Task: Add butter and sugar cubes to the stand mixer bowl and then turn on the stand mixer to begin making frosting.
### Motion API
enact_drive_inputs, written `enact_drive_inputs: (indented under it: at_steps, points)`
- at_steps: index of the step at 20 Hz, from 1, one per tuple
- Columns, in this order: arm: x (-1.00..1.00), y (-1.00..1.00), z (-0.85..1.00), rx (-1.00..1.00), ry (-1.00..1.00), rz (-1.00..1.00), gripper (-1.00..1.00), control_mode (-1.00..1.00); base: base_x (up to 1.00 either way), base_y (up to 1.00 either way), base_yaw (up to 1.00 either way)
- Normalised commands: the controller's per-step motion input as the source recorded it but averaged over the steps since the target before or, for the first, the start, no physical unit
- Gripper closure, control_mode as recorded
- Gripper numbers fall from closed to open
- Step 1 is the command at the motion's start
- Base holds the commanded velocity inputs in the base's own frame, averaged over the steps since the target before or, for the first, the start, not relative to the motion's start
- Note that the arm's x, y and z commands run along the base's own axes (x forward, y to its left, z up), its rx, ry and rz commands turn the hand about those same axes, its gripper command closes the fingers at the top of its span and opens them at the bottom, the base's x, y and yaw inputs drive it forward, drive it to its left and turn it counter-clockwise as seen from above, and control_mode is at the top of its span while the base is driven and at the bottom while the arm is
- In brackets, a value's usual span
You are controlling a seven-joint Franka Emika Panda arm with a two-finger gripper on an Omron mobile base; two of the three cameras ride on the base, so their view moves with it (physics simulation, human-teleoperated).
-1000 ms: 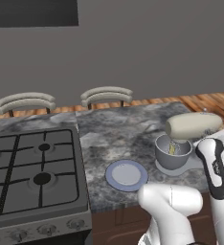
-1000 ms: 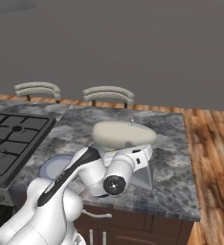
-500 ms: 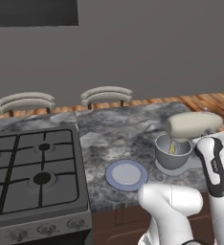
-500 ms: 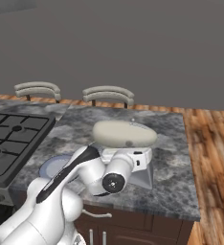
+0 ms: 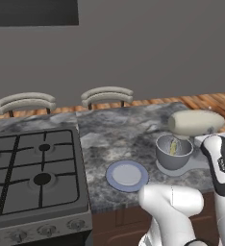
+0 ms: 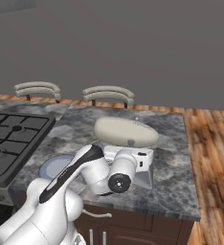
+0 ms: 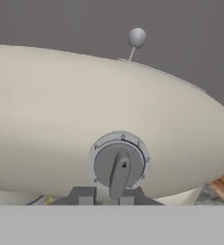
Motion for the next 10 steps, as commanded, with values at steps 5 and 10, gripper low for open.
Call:
enact_drive_inputs:
  at_steps: [5,10]
  points:
    - [-0.12,0.00,0.02,0.14,0.00,0.00,1.00,-1.00,0.00,0.00,0.00]
    - [-0.13,0.00,0.24,0.10,-0.05,0.00,1.00,-1.00,0.00,0.00,0.00]
